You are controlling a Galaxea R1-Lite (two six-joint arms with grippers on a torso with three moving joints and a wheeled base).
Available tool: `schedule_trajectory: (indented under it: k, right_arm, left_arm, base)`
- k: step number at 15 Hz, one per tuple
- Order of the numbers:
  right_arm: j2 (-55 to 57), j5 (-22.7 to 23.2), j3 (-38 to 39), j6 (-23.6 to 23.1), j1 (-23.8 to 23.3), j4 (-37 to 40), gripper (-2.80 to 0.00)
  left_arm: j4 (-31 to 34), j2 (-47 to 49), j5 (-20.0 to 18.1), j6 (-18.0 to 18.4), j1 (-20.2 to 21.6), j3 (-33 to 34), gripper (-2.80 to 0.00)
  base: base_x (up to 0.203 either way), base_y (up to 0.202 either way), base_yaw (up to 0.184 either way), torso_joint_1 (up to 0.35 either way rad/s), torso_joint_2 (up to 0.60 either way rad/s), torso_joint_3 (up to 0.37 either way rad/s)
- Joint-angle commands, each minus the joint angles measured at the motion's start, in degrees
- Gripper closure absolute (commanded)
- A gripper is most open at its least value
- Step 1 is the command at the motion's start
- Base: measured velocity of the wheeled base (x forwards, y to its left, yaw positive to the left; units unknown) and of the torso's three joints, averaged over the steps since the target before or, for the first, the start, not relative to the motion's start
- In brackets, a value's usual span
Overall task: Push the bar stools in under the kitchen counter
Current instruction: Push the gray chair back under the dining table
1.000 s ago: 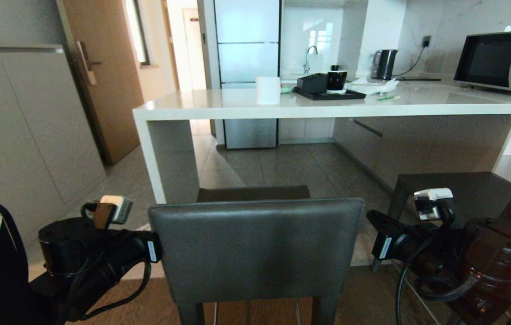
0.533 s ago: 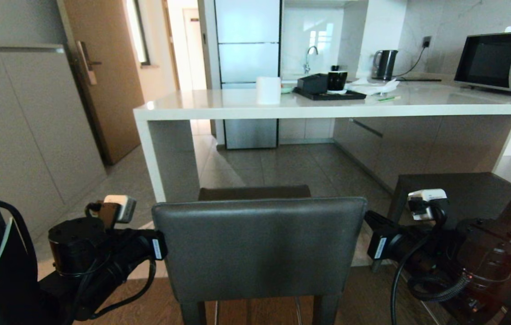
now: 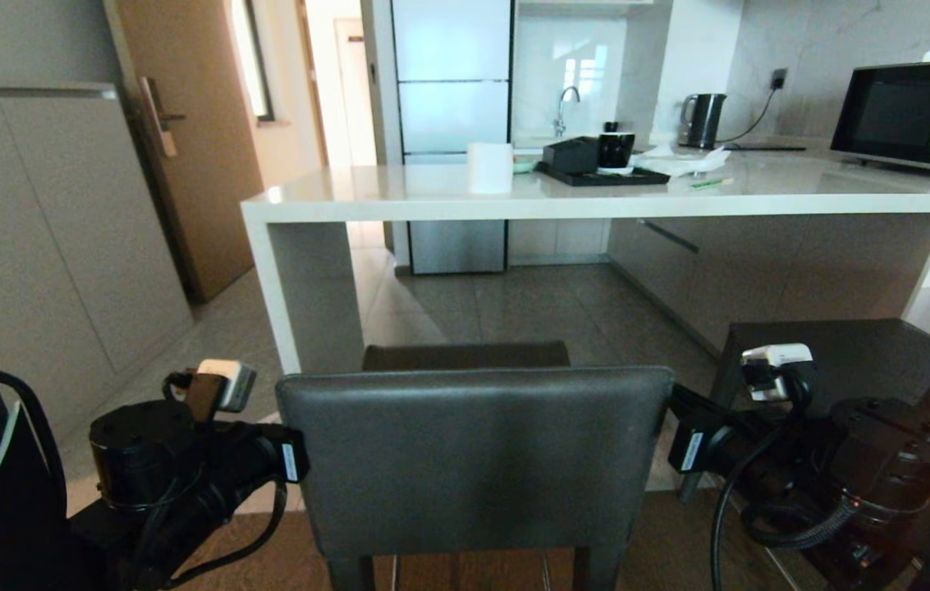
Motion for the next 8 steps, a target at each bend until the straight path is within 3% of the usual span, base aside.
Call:
schedule_trajectory:
  k: [1, 8]
  right_arm:
    - [0.5, -0.1, -0.3, 0.0, 0.0, -0.4, 0.00]
    - [0.4, -0.1, -0.4, 0.0, 0.0, -0.4, 0.00]
  left_arm:
    - [-0.7, 0.3, 0.1, -0.1, 0.3, -0.5, 0.00]
    - [-0.7, -0.6, -0.2, 0.0, -0.1, 0.0, 0.00]
  base:
    - [0.181, 0.000, 0.003, 0.001, 0.01, 0.007]
    - [0.185, 0.000, 0.002, -0.001, 0.00, 0.004]
